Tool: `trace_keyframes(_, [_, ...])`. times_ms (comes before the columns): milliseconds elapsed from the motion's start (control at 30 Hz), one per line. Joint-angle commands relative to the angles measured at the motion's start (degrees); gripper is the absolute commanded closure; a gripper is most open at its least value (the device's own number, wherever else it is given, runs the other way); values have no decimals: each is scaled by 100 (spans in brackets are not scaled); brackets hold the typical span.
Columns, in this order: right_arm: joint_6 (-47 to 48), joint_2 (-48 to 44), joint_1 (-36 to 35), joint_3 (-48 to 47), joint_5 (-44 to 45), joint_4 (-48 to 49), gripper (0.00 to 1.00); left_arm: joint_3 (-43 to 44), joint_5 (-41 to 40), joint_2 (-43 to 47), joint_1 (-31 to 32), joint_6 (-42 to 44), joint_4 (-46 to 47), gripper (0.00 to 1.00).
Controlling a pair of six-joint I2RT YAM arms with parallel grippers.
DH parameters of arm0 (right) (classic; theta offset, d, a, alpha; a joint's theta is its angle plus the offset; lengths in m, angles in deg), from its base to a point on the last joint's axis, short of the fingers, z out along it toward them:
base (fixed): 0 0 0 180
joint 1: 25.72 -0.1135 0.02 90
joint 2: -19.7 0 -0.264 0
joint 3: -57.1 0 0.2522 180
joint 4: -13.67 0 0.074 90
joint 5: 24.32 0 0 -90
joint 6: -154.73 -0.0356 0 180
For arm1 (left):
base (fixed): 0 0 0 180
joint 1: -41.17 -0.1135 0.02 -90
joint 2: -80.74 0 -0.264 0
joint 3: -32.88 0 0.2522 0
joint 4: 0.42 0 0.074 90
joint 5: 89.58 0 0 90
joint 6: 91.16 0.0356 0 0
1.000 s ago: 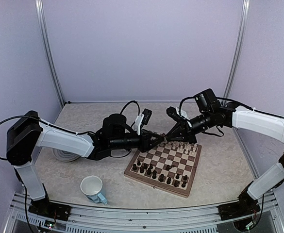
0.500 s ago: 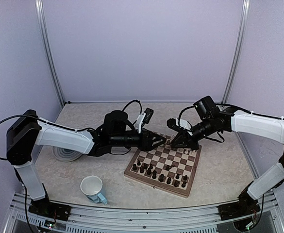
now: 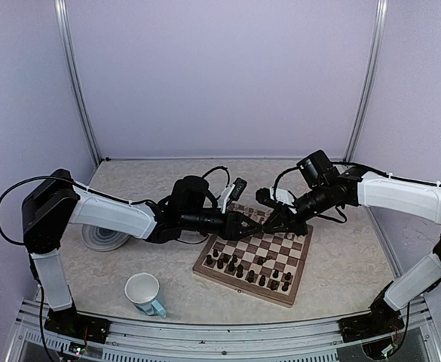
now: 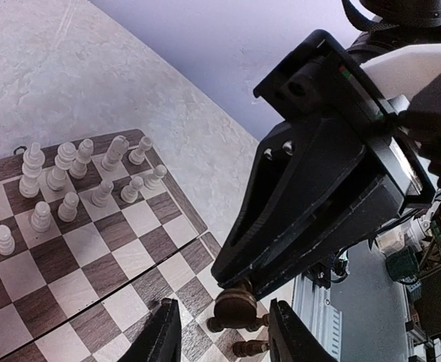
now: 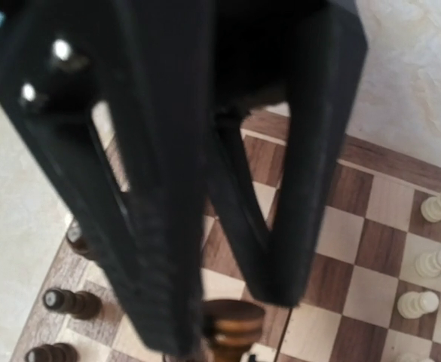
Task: Set up the chess pieces on the board
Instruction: Pass from the right arm to the left
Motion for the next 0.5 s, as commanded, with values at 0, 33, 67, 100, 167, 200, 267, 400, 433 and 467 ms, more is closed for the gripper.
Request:
trace_keyframes(0, [41,55,-96,-161,11,-103,97,220,204,-117,9,-82,45,61])
trace_keyframes(33, [38,50,-109,-165,15,-104,97,225,226,-133,12,-100,74,63])
trace_keyframes(67, [46,46,-119,-167,19,-103,97,240,262,-142,12,-110,101,64])
trace_keyframes(100, [47,46,-119,-173,26,-113,97,247,299,-161,8,-115,113,66])
trace_keyframes(167, [61,61,-133,-190,29,-129,97,268,354,-194,1,-123,125,70])
trace_keyframes(200, [64,63,-138,-197,33,-134,97,277,371,-207,1,-124,127,72])
trace_keyframes(267, [73,63,-147,-208,37,-144,97,275,405,-226,-5,-133,144,76])
trace_keyframes(400, [137,63,-153,-217,16,-224,96,233,510,-223,-34,-171,247,84])
trace_keyframes(433, [149,56,-156,-223,5,-246,96,219,530,-219,-40,-186,284,86])
trace_keyframes(467, [166,43,-155,-245,-4,-289,95,200,552,-219,-53,-194,311,88])
